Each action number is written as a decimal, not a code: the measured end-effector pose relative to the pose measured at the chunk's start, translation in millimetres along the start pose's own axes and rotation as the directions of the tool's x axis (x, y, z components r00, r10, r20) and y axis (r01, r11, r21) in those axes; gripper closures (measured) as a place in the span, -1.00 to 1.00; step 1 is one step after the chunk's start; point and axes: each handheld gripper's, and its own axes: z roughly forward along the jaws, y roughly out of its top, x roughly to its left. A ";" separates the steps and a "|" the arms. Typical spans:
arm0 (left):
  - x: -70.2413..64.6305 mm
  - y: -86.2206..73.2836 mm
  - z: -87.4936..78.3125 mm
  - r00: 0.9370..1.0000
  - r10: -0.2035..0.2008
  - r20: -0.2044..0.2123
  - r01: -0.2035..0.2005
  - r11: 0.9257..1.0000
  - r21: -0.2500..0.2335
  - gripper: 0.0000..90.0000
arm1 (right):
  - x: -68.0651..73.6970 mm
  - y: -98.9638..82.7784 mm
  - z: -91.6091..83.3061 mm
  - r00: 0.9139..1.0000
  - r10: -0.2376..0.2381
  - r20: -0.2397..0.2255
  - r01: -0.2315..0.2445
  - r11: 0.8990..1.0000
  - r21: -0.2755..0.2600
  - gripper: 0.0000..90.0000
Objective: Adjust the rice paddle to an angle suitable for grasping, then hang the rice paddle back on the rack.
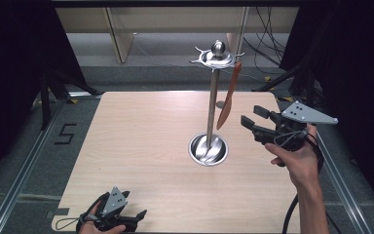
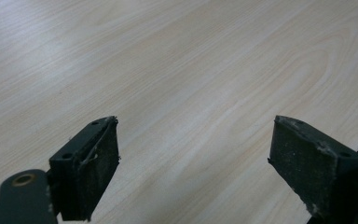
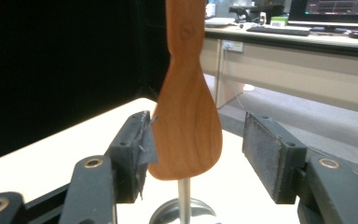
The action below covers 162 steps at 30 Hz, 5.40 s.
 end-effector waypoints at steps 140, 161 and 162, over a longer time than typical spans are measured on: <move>-2.5 0.9 -2.8 1.000 0.025 0.007 -0.025 1.000 -0.010 -0.67 | 13.9 -149.8 -3.7 0.997 0.048 -0.056 -0.023 0.924 0.381 -0.33; -3.7 0.5 -2.1 1.000 0.016 0.007 -0.016 1.000 -0.017 -0.66 | 17.8 -167.2 -9.1 0.996 0.061 -0.060 -0.032 0.919 0.394 -0.33; -3.7 0.6 -2.0 1.000 0.016 0.007 -0.016 1.000 -0.016 -0.67 | 16.9 -168.2 -9.1 0.997 0.045 -0.071 -0.013 0.920 0.393 -0.33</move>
